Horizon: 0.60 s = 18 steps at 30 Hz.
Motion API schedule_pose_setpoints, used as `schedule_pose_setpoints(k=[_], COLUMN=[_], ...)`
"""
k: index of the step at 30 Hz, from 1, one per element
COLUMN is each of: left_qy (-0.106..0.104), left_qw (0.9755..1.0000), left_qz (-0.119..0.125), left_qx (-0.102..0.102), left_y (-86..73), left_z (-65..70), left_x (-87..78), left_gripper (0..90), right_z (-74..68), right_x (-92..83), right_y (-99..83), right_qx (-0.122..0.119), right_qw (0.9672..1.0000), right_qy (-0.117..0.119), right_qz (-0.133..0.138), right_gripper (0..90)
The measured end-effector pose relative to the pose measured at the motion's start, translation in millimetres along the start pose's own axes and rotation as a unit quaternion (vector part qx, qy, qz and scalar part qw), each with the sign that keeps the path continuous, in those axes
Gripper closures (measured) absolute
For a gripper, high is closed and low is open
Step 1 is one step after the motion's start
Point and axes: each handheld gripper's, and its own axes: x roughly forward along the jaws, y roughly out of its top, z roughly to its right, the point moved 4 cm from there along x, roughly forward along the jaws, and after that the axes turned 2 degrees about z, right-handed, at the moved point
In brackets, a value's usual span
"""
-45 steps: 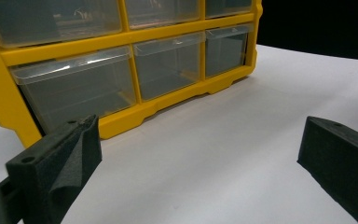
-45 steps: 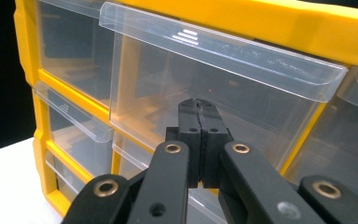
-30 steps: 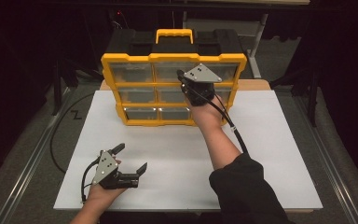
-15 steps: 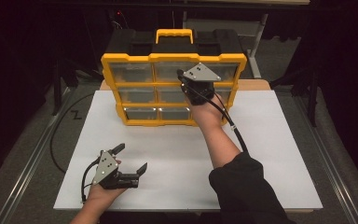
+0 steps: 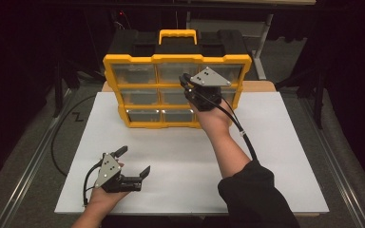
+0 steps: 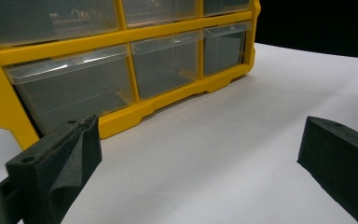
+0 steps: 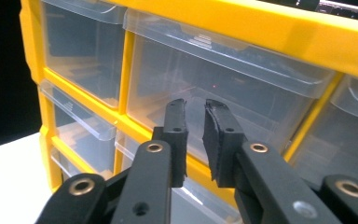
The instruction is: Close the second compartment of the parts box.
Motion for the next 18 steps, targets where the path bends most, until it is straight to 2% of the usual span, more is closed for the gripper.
schedule_pose_setpoints(k=[10,13,18], left_qy=[0.000,0.001,0.001], left_qw=[1.0000,1.0000,1.0000], left_qz=[-0.002,-0.003,-0.006], left_qx=[0.003,0.004,0.006], left_y=[-0.6,-0.9,-1.3], left_z=[0.6,0.5,0.4], left_x=[0.8,1.2,1.2], left_gripper=[0.1,0.1,0.1], right_z=[-0.6,-0.9,-0.1], right_x=[-20.2,-27.3,-38.0], right_y=[-7.7,-13.3,-28.3], right_qx=[0.010,0.010,0.024], right_qw=[0.9996,0.9994,0.9987], right_qy=[0.025,0.031,0.041], right_qz=[-0.006,-0.007,-0.017], right_gripper=[68.2,67.5,60.4])
